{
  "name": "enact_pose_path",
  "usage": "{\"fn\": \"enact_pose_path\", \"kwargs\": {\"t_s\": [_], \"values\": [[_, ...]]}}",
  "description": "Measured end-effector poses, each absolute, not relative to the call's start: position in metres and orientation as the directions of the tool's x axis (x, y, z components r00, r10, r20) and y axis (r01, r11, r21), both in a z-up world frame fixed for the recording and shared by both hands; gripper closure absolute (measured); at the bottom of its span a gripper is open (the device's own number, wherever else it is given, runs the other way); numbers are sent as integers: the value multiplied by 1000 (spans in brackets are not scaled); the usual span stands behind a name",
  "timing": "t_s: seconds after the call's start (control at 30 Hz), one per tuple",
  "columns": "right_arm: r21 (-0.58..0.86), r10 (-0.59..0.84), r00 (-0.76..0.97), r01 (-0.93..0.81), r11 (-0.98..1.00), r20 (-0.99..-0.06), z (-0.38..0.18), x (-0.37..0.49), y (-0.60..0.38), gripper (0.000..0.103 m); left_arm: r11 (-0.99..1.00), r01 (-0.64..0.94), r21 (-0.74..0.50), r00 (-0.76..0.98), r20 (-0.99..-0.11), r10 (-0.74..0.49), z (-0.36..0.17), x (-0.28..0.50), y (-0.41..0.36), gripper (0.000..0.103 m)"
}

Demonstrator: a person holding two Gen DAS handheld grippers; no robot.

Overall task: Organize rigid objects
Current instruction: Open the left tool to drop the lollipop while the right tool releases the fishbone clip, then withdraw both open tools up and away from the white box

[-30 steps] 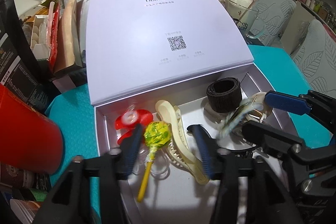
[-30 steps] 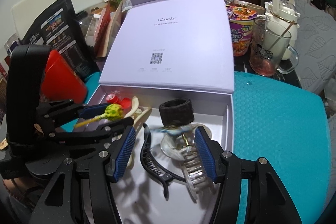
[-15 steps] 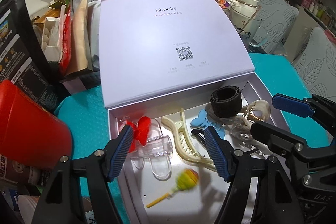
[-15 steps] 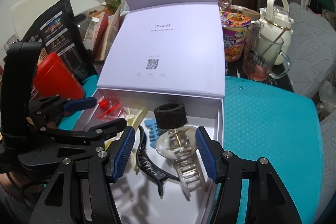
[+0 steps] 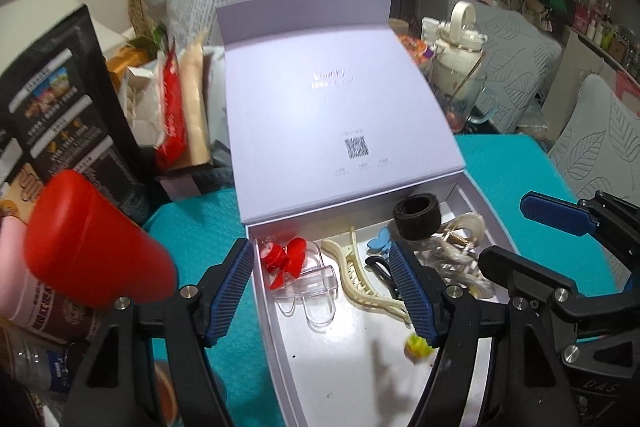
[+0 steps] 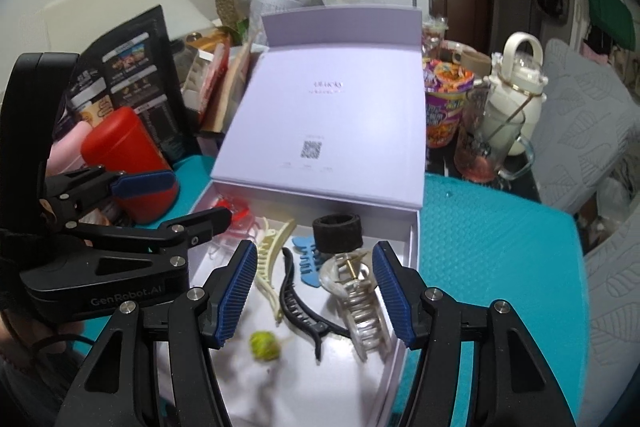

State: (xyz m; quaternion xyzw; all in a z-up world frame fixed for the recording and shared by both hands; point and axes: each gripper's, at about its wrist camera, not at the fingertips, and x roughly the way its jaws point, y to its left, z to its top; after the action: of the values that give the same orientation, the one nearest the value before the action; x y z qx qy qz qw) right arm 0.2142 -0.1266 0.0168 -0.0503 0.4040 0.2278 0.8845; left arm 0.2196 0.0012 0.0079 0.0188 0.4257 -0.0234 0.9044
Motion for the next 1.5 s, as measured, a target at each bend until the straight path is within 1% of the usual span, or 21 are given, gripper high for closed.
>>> {"fn": "enact_pose_path", "kwargs": {"t_s": [0.47,0.87,1.1,1.2,1.37,1.5], "values": [[45,369,659,-453,890,-656,72,165,-129,43,997,69,21,735,-677,-37,71,165,-2,33],[16,364,726,-438,899,-584,104,111,-138,42,997,79,22,787,-616,-49,103,111,-7,33],[-6,349,754,-424,906,-556,113,80,-145,38,996,90,26,805,-591,-57,109,80,-11,33],[-11,346,759,-421,907,-551,114,68,-147,34,996,86,19,809,-584,-59,109,67,-9,33],[-20,339,770,-414,910,-541,113,46,-150,32,997,76,11,813,-579,-56,105,45,-6,33],[-25,338,775,-414,910,-534,111,30,-151,28,997,80,9,817,-573,-60,101,27,-7,33]]}}
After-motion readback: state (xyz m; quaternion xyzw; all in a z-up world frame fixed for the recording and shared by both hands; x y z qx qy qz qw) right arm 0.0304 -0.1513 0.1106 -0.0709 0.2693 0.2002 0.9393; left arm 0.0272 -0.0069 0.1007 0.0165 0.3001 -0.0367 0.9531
